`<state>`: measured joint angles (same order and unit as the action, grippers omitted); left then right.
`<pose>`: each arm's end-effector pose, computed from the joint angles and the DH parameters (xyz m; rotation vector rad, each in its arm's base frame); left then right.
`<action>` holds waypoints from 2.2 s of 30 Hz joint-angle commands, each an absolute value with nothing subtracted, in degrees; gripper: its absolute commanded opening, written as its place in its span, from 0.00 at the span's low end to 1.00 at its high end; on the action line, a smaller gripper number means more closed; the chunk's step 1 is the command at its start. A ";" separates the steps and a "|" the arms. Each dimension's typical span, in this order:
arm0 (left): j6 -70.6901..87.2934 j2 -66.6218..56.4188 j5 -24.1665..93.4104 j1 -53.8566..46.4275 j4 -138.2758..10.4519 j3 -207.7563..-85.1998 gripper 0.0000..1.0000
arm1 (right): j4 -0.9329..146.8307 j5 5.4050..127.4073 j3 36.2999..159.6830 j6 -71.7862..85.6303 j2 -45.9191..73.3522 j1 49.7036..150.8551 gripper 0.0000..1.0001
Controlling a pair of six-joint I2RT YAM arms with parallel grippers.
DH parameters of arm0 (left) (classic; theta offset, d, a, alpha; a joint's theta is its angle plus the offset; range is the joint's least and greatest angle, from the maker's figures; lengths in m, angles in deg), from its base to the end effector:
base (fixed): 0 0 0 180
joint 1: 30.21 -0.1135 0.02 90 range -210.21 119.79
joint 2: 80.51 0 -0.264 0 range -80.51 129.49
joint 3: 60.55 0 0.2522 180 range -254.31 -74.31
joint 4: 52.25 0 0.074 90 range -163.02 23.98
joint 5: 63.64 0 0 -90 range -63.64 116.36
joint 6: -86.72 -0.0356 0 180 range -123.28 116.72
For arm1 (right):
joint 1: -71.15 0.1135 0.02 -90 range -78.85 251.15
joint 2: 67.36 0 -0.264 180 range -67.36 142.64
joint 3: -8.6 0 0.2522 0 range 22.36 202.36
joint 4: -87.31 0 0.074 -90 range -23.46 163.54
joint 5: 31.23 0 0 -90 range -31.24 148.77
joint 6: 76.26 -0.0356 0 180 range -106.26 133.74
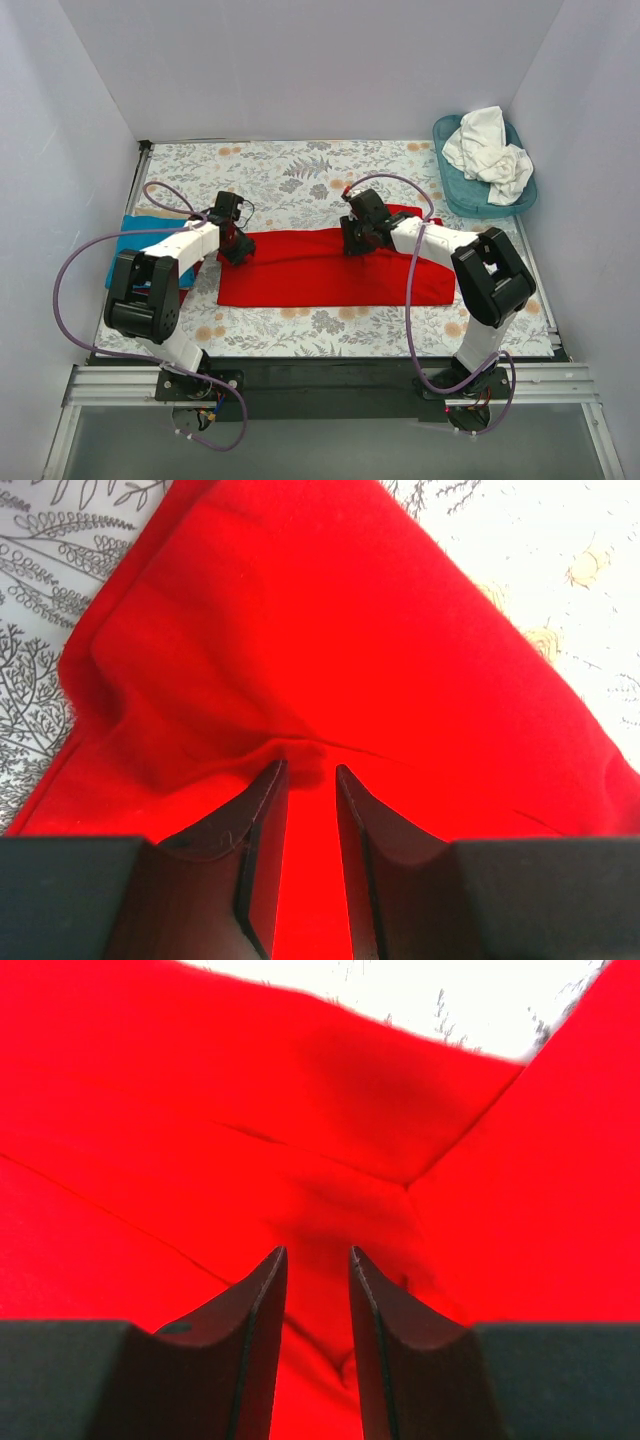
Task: Fold and stack the t-shirts
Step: Fold the tshirt
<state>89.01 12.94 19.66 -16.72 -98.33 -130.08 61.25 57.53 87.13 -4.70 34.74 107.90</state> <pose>0.2964 -0.0668 0.1720 -1.8148 2.1635 -0.2973 0.3029 0.2252 0.1873 -0.3846 2.4484 0.3983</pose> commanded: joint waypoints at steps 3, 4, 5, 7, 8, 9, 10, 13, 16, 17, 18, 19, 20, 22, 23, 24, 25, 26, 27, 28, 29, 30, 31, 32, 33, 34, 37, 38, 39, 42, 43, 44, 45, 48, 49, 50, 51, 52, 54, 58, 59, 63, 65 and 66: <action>88.22 7.39 20.12 -16.42 -97.48 -127.84 0.24 | 63.52 58.33 84.76 -5.95 31.25 108.51 0.37; 88.22 7.04 20.21 -16.42 -97.48 -127.14 0.24 | 63.52 59.80 84.59 -5.86 30.81 108.68 0.37; 88.22 6.68 20.30 -16.42 -97.48 -126.87 0.25 | 63.61 59.82 84.06 -5.95 30.64 108.68 0.37; 88.22 5.80 20.30 -16.42 -97.39 -126.26 0.25 | 63.61 59.73 83.53 -6.04 29.94 108.86 0.37; 88.22 5.45 20.30 -16.42 -97.39 -125.64 0.24 | 63.70 59.64 83.44 -5.95 29.67 108.86 0.37; 88.13 4.58 20.30 -16.42 -97.31 -125.29 0.24 | 63.61 59.64 83.27 -6.12 29.41 108.86 0.37; 88.04 4.14 20.38 -16.42 -97.22 -125.11 0.24 | 63.70 59.56 83.27 -6.13 28.88 108.94 0.37; 87.60 1.50 20.47 -16.42 -96.69 -124.93 0.25 | 63.61 59.03 84.58 -5.86 28.87 108.95 0.37; 87.43 0.27 20.82 -16.42 -96.43 -126.51 0.25 | 63.53 57.20 87.56 -5.25 30.45 108.95 0.37; 87.43 0.35 21.00 -16.42 -96.43 -127.04 0.25 | 63.61 56.75 88.36 -4.99 31.07 108.95 0.38; 87.77 0.53 20.83 -16.42 -96.77 -127.83 0.25 | 63.61 56.13 89.15 -4.81 31.77 108.95 0.38; 88.47 0.88 19.95 -16.42 -97.04 -128.27 0.25 | 63.44 55.61 91.33 -4.20 33.60 108.95 0.38; 88.83 1.92 19.34 -16.42 -97.74 -128.80 0.25 | 63.35 55.43 92.22 -4.02 34.49 108.86 0.38; 89.79 3.42 18.19 -16.50 -99.67 -130.90 0.25 | 62.48 54.99 93.72 -3.58 36.68 108.86 0.39; 89.71 4.82 17.93 -16.50 -100.55 -131.87 0.25 | 61.60 54.72 95.12 -3.32 37.22 108.94 0.40; 89.71 5.01 17.84 -16.50 -101.86 -132.49 0.27 | 61.16 53.68 95.22 -3.14 37.31 108.86 0.40; 89.88 4.84 17.49 -16.50 -102.31 -132.75 0.30 | 60.98 52.71 94.87 -3.05 36.70 108.94 0.42; 90.32 4.49 15.40 -16.50 -103.71 -132.76 0.33 | 60.89 51.66 93.82 -2.96 36.18 108.77 0.43; 91.20 3.70 14.16 -16.50 -104.68 -132.67 0.38 | 60.71 50.60 93.29 -2.88 35.65 108.68 0.44; 91.81 3.34 13.19 -16.76 -105.64 -132.76 0.40 | 60.54 49.55 92.68 -2.96 34.25 107.90 0.44; 93.82 3.17 12.31 -16.77 -108.09 -132.84 0.43 | 60.36 49.36 91.97 -3.40 33.45 107.46 0.44; 94.89 2.99 10.99 -16.94 -109.25 -132.93 0.47 | 60.36 49.36 90.31 -3.66 32.49 107.02 0.45; 95.68 2.81 10.63 -17.29 -110.30 -133.11 0.50 | 60.27 48.93 89.51 -4.01 30.39 106.05 0.45; 96.64 2.73 10.11 -17.29 -112.14 -133.11 0.52 | 60.19 48.49 88.81 -4.19 29.15 105.61 0.45; 98.31 2.20 9.14 -17.38 -112.85 -133.02 0.52 | 59.92 47.96 87.06 -4.63 28.01 105.26 0.45; 99.19 1.85 8.53 -17.38 -113.30 -132.93 0.53 | 59.75 46.82 86.26 -4.89 25.56 104.56 0.45; 101.75 0.62 7.38 -18.08 -114.27 -132.05 0.54 | 59.04 46.28 82.49 -5.95 21.08 101.93 0.46; 102.27 0.53 7.29 -18.26 -114.35 -131.79 0.54 | 58.87 46.37 81.43 -6.30 19.92 101.04 0.46; 102.80 0.61 6.94 -18.43 -114.44 -131.53 0.54 | 58.87 46.72 80.38 -6.56 18.78 100.17 0.46; 103.95 1.32 6.94 -19.75 -113.57 -131.44 0.54 | 58.95 48.13 76.77 -7.27 15.26 96.39 0.46; 104.38 2.19 6.85 -20.02 -113.74 -131.61 0.54 | 58.95 48.91 75.37 -7.36 13.95 94.64 0.46; 104.56 2.55 6.85 -20.19 -114.00 -131.79 0.53 | 58.95 49.62 74.75 -7.53 13.33 93.66 0.46; 104.91 2.81 6.67 -20.28 -114.18 -131.96 0.52 | 58.95 51.19 74.22 -7.53 12.71 91.83 0.47; 105.62 3.43 5.97 -20.81 -113.13 -131.53 0.51 | 59.22 53.04 72.11 -8.32 10.86 88.74 0.47; 105.62 3.69 6.14 -21.07 -112.69 -131.53 0.50 | 59.22 53.57 71.67 -8.41 10.16 88.03 0.47; 105.36 4.13 6.67 -21.33 -112.08 -131.61 0.49 | 59.39 54.10 70.97 -8.67 9.89 87.42 0.47; 105.18 5.26 6.93 -21.60 -111.81 -131.79 0.48 | 59.39 54.54 70.61 -8.85 9.63 86.72 0.47; 105.27 5.80 7.11 -21.77 -111.98 -132.31 0.47 | 59.48 55.42 70.26 -8.94 9.37 85.40 0.47; 105.18 7.20 7.37 -21.86 -111.63 -132.49 0.45 | 59.57 56.47 69.30 -9.11 9.28 83.64 0.48; 105.00 8.35 7.64 -22.13 -110.49 -132.23 0.38 | 60.27 57.88 67.80 -9.55 9.71 81.26 0.50; 104.83 8.44 7.73 -22.22 -110.23 -132.05 0.37 | 60.62 58.15 67.62 -9.64 10.06 80.48 0.50; 104.30 9.23 8.25 -22.57 -109.52 -132.05 0.29 | 61.24 58.33 66.83 -9.64 11.12 78.72 0.53; 104.13 9.49 8.34 -22.65 -109.17 -131.97 0.25 | 61.50 58.33 66.48 -9.64 11.30 78.45 0.53; 104.04 9.67 8.43 -22.74 -109.08 -131.79 0.23 | 61.68 58.33 66.39 -9.56 11.65 78.36 0.53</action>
<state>104.09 9.75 9.04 -22.25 -110.24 -131.34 59.20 57.49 67.20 -9.01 11.07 78.90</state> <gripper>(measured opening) 0.246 0.528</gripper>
